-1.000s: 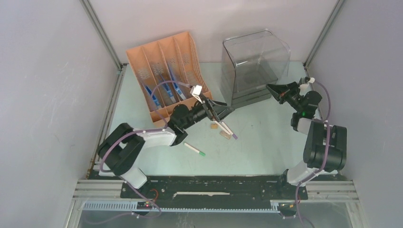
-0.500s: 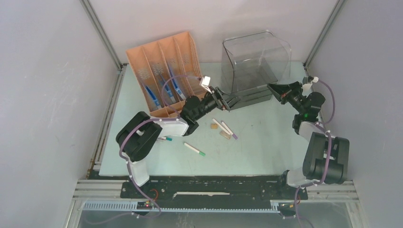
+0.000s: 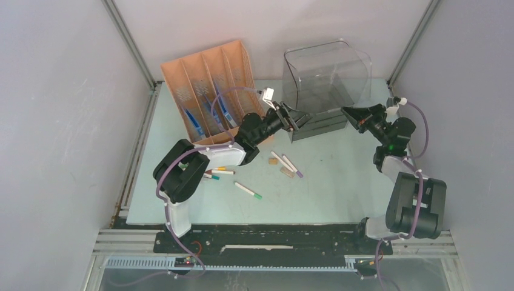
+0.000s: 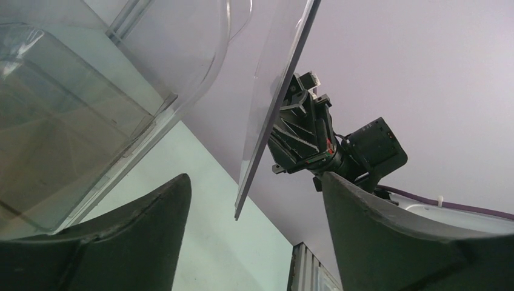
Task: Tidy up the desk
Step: Open the drawer in the storage box.
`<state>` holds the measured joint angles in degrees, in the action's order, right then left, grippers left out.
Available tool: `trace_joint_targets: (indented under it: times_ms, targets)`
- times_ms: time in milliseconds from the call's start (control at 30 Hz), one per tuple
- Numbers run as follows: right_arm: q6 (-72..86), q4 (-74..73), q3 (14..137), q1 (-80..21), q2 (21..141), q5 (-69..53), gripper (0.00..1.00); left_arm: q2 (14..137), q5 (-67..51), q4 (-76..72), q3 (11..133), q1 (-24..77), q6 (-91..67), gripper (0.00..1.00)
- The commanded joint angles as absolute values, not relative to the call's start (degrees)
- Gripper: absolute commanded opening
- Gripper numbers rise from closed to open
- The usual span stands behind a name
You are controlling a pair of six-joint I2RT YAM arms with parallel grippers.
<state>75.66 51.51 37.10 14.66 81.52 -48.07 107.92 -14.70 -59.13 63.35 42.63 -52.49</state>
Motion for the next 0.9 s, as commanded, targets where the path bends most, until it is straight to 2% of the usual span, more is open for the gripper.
trace_joint_targets:
  times_ms: [0,267,400,500,567,700,767,867]
  targets:
    - [73.3,54.7,37.2,14.5,78.1,-50.0,0.0,108.4,-14.6,-59.2,66.4,42.8,-52.0,0.78]
    - [71.6,53.0,37.2,14.4,76.5,-50.0,0.0,108.3,-15.9,-58.5,67.9,42.9,-51.9,0.5]
    - [70.2,52.8,37.1,14.2,75.4,-50.2,0.0,107.8,-16.6,-57.8,68.2,42.8,-51.3,0.25]
    - [67.7,52.2,37.2,14.2,74.1,-50.5,0.02,107.0,-17.0,-57.5,68.0,42.7,-50.6,0.13]
    - [64.8,51.7,37.1,14.3,73.1,-51.4,0.11,106.5,-17.5,-57.5,67.7,42.5,-50.5,0.08]
    - [59.2,48.5,37.2,15.2,70.8,-55.0,0.41,105.3,-19.5,-57.5,67.3,41.0,-52.4,0.02]
    - [56.0,45.8,37.2,16.2,69.3,-57.3,0.5,104.8,-21.0,-58.0,67.1,40.1,-53.9,0.01]
    - [49.7,40.0,37.1,18.1,66.0,-59.8,0.58,103.3,-22.2,-59.1,65.7,39.0,-54.9,0.0]
